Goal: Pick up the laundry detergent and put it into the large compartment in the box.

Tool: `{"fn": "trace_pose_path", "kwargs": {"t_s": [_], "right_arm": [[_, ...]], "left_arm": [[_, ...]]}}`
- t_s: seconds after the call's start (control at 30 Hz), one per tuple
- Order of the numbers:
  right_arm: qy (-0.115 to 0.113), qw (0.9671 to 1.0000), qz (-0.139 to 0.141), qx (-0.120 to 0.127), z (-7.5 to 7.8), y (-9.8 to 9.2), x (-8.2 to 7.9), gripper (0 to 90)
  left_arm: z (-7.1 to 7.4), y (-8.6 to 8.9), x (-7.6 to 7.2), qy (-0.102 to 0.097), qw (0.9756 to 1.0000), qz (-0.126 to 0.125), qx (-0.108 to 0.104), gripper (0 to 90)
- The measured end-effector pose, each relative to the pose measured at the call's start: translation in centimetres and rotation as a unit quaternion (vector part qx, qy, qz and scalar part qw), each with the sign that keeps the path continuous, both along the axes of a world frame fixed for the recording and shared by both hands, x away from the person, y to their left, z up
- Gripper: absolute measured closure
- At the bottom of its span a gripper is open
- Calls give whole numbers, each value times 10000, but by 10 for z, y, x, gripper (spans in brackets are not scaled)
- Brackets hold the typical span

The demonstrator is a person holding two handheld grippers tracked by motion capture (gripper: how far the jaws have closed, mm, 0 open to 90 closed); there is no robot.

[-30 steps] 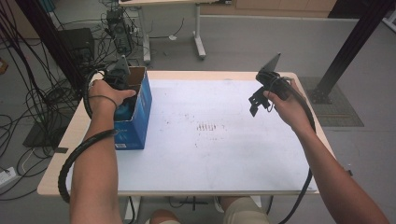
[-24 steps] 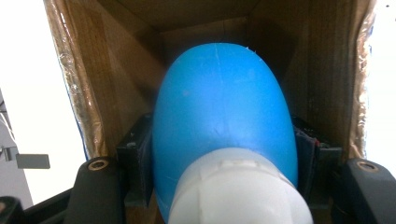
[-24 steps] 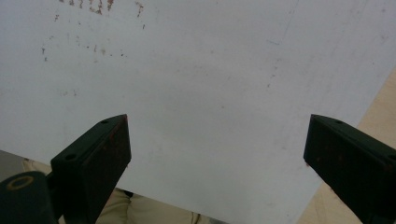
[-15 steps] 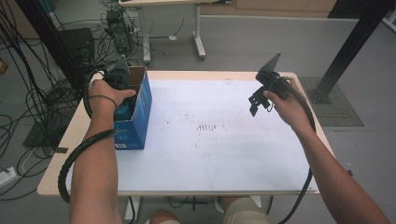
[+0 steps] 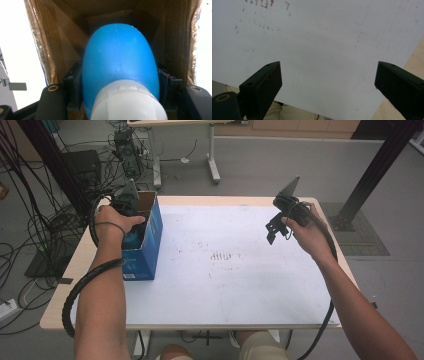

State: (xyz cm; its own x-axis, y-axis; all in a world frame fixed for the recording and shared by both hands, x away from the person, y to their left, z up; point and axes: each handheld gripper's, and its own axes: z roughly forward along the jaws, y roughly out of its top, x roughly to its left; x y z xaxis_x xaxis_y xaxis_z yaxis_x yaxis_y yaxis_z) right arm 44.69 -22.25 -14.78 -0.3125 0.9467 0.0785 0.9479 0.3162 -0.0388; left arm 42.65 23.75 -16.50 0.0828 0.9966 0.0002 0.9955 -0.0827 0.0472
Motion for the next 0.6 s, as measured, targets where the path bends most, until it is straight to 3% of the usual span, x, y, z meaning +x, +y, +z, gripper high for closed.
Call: {"fn": "trace_pose_path", "kwargs": {"t_s": [0.6], "right_arm": [[12, 10000, 1, 13, -3, 0, 0, 75]], "left_arm": [[1, 0, 0, 6, 10000, 9, -17, 359]]}}
